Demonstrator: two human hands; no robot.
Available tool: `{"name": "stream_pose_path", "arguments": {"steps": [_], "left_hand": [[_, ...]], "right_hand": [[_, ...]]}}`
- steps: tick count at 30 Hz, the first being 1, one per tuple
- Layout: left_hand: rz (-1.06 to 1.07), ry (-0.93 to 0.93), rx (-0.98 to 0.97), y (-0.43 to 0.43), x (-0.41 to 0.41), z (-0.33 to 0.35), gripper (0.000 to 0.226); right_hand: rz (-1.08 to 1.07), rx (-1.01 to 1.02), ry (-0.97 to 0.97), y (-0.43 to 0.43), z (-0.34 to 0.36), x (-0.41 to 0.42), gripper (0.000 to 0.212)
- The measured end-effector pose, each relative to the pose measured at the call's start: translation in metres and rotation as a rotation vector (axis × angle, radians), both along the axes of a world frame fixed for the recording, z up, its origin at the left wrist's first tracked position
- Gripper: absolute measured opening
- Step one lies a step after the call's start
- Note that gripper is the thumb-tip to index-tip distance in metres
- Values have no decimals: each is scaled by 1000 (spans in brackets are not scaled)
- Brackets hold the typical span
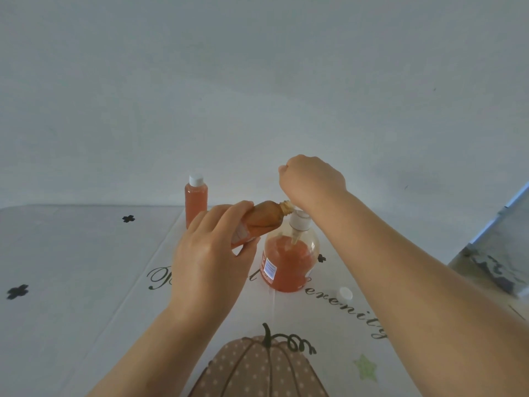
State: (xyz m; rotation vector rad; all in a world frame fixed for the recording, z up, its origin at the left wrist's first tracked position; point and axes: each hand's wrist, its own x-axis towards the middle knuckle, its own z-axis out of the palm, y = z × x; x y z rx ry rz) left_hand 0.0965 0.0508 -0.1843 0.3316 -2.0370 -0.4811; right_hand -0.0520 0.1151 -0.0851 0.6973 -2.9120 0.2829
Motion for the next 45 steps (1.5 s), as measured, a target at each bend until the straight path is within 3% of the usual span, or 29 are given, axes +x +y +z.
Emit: {"name": "stream_pose_path", "arguments": {"steps": [13, 34, 45], "left_hand": [[-31, 34, -19, 2, 2, 2, 44], [-13, 15, -23, 2, 0, 1, 42], [-9, 27, -36, 3, 2, 2, 42]], "right_hand": [[46, 45, 125, 8, 13, 2, 33], [35, -45, -21, 4, 6, 1, 27], [46, 19, 64, 2, 11, 2, 26]]}}
